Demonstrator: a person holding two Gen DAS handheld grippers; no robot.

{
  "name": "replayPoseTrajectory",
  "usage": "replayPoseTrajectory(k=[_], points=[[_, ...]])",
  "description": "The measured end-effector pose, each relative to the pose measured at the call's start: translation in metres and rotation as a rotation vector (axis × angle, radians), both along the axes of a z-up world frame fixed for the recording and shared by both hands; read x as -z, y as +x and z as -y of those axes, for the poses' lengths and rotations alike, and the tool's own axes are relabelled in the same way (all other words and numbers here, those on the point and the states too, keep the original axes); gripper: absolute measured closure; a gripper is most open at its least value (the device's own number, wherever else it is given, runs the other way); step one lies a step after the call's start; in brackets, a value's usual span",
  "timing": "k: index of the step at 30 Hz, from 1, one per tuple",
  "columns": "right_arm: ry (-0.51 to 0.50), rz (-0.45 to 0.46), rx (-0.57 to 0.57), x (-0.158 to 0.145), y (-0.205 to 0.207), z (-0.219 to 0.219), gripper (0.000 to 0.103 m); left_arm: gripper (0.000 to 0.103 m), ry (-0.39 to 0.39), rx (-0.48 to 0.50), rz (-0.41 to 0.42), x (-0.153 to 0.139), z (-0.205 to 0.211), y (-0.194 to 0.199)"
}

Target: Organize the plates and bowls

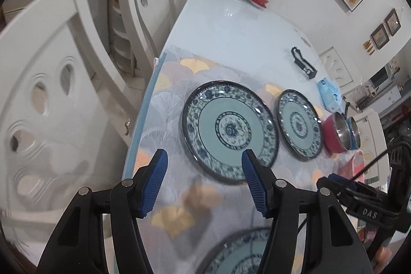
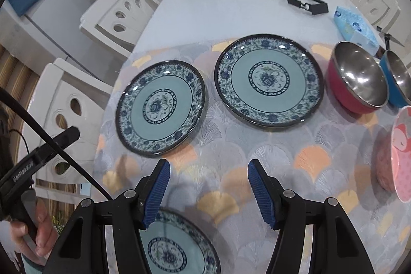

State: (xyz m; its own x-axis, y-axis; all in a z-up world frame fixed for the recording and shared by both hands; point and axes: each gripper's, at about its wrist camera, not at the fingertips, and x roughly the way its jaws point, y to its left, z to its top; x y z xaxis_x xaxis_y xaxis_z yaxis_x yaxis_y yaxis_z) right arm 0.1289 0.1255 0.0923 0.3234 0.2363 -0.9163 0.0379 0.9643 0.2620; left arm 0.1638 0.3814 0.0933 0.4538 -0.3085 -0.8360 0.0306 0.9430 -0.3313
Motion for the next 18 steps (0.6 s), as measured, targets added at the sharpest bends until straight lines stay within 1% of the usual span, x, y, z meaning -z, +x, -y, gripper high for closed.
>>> replayPoseTrajectory(k=[3,6,8,11,13,15,16,18], points=[[-0.013,-0.026,-0.008,0.014,0.015,-0.004,0.042,0.047,0.006,0.004,-0.024,0.015,0.001,0.017],[-0.009,-0.057,-0.018,0.029,0.028,-0.009,0.042,0.052,0.012,0.008,-0.047,0.032,0.003,0.031],[-0.006,-0.068,-0.024,0.037,0.036,-0.012,0.042,0.053,0.011,0.011,-0.056,0.039,0.001,0.038],[-0.006,-0.075,-0.039,0.046,0.045,-0.017,0.042,0.057,0.007,0.016,-0.07,0.05,-0.001,0.047],[-0.007,-0.076,-0.045,0.052,0.051,-0.019,0.042,0.061,-0.001,0.014,-0.077,0.056,-0.004,0.052],[-0.009,-0.077,-0.047,0.055,0.056,-0.021,0.042,0.067,-0.025,0.015,-0.076,0.059,-0.007,0.057],[-0.005,-0.078,-0.048,0.057,0.059,-0.022,0.042,0.067,-0.032,0.014,-0.074,0.06,-0.008,0.059],[0.008,-0.08,-0.048,0.06,0.063,-0.022,0.042,0.071,-0.048,0.014,-0.07,0.062,-0.01,0.062]])
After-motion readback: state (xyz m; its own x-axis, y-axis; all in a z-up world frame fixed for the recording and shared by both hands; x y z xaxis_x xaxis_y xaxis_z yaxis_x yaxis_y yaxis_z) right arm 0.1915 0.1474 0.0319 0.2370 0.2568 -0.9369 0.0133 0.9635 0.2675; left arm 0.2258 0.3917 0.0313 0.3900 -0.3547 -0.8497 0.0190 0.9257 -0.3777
